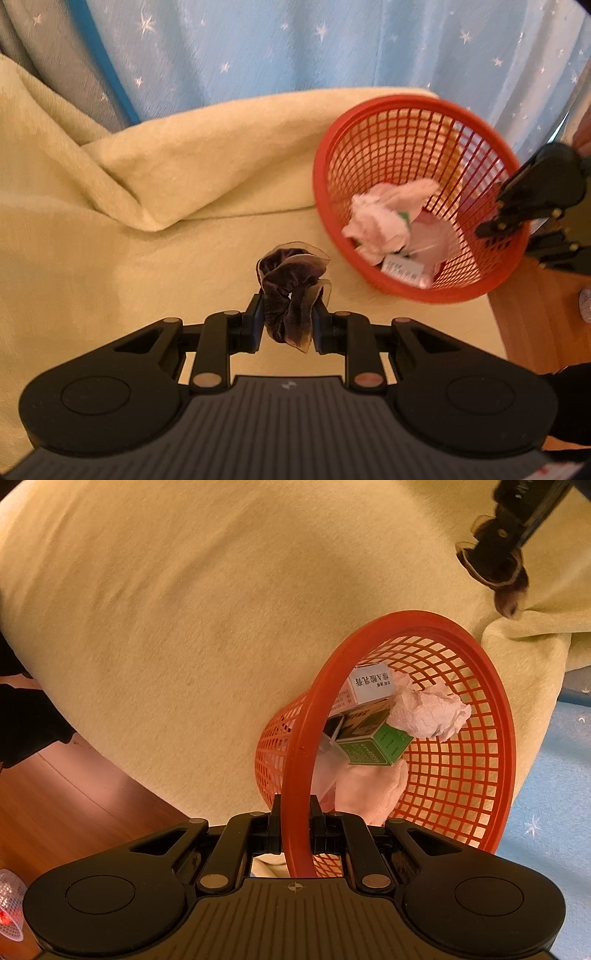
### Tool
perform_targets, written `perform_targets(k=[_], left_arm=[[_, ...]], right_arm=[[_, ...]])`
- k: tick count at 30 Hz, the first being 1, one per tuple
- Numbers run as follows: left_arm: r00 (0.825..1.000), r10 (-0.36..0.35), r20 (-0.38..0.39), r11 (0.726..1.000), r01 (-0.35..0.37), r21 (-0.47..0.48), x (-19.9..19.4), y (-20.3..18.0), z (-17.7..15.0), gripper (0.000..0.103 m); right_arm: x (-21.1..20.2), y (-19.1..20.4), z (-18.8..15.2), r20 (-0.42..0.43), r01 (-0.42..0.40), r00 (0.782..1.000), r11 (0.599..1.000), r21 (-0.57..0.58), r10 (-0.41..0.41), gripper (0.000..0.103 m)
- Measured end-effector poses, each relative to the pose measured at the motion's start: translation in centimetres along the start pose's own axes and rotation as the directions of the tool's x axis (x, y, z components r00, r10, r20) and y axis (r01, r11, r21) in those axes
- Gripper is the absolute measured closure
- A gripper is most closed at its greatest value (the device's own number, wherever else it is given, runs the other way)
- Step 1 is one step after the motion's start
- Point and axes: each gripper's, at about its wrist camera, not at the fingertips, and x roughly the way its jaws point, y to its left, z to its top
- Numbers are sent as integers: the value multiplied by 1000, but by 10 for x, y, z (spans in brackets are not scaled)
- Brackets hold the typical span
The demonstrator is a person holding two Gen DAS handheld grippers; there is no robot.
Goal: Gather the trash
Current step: 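Carry the scrunchie over the wastebasket and open the left gripper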
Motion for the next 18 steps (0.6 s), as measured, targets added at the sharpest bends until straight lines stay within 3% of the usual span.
perform_targets(k=[18], left_arm=[[991,-102,89,995,100,26,-20,-33,42,82]], right_arm=[[0,2,1,2,6,1000,1000,3,-6,96]])
